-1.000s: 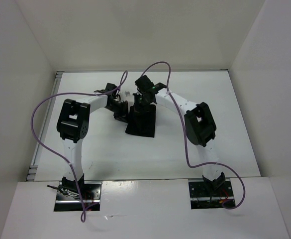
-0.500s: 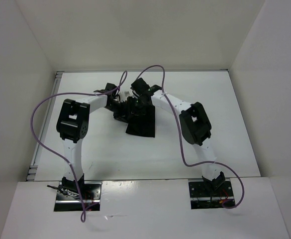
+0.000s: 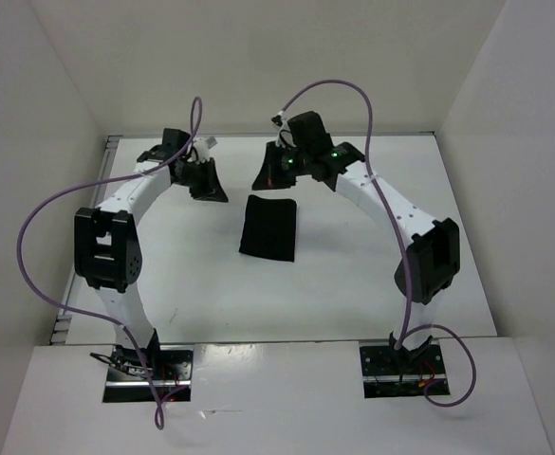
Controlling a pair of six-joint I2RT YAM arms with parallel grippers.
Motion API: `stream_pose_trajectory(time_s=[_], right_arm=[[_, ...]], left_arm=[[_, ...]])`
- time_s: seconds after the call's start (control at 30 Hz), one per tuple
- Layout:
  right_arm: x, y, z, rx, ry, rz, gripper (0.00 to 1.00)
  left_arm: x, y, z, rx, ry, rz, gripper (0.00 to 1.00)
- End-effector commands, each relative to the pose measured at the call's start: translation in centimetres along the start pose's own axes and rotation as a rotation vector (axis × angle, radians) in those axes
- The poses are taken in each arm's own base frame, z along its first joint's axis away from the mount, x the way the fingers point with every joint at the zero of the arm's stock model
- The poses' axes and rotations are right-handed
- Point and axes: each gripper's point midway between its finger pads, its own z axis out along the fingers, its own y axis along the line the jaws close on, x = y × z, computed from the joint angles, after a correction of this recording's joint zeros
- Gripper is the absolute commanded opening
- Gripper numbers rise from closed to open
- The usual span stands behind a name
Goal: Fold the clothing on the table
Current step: Fold the skirt
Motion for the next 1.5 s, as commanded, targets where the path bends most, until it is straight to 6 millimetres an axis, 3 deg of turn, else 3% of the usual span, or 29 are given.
stream_pose_trajectory(time_s=[0.0,0.13,0.2,0.33,0.4,0.43,0.57,0.7,0.9,0.97,1.03,1.1,1.13,1.17,1.23,1.33,1.43,1.47], right_arm=[[1.4,-4.6,0.5,0.111,0.018,0.06,0.0],[2.4,-7.0,0.9,0.203,0.007,0.105,0.0],[2.7,-8.4,0.6,0.253,-0.005,0.136,0.0],[2.7,-9.6,-0.6,0.278,-0.023,0.164,0.0],[2.6,-10.6,-1.0,0.299,-0.036,0.187,0.0],[2.1,-10.0,-1.7,0.287,-0.055,0.178,0.0],[2.9,-11.5,-2.4,0.322,-0.056,0.212,0.0],[3.0,-12.5,-3.6,0.339,-0.071,0.233,0.0],[2.7,-12.4,-4.6,0.343,-0.096,0.231,0.0],[2.5,-12.1,-4.9,0.337,-0.105,0.227,0.0],[1.8,-11.2,-5.9,0.323,-0.129,0.207,0.0],[0.8,-10.5,-7.4,0.318,-0.17,0.199,0.03],[0.5,-10.9,-8.3,0.329,-0.184,0.211,0.18],[0.3,-10.8,-9.1,0.331,-0.197,0.214,0.28],[0.1,-11.3,-11.0,0.339,-0.236,0.216,0.44],[1.3,-12.0,-12.8,0.336,-0.244,0.22,0.53],[3.1,-14.3,-14.1,0.373,-0.246,0.27,0.56],[3.4,-15.2,-14.5,0.39,-0.252,0.289,0.56]], left_arm=[[1.7,-8.8,-0.7,0.278,0.075,0.154,0.1],[3.5,-12.8,0.4,0.429,0.156,0.213,0.1],[4.5,-12.8,1.2,0.445,0.196,0.199,0.1],[7.0,-9.9,3.8,0.379,0.256,0.133,0.1],[7.7,-8.6,4.2,0.357,0.268,0.099,0.1],[8.6,-7.1,4.8,0.329,0.286,0.066,0.1],[11.1,-4.0,6.3,0.245,0.344,0.015,0.1],[13.4,-2.3,7.3,0.214,0.399,-0.027,0.1],[14.4,-0.6,8.4,0.156,0.421,-0.04,0.1],[12.8,-1.9,7.8,0.19,0.384,-0.006,0.1],[10.8,-4.4,5.7,0.243,0.338,0.028,0.1],[7.5,-7.4,2.7,0.285,0.238,0.105,0.26],[6.5,-8.4,1.6,0.296,0.199,0.134,0.33],[5.4,-9.9,-0.5,0.311,0.146,0.175,0.41],[3.6,-10.9,-3.3,0.313,0.048,0.221,0.54],[3.4,-10.7,-5.1,0.287,-0.019,0.221,0.62],[4.0,-9.3,-5.3,0.226,-0.057,0.181,0.64],[5.6,-8.2,-4.6,0.201,-0.03,0.146,0.64]])
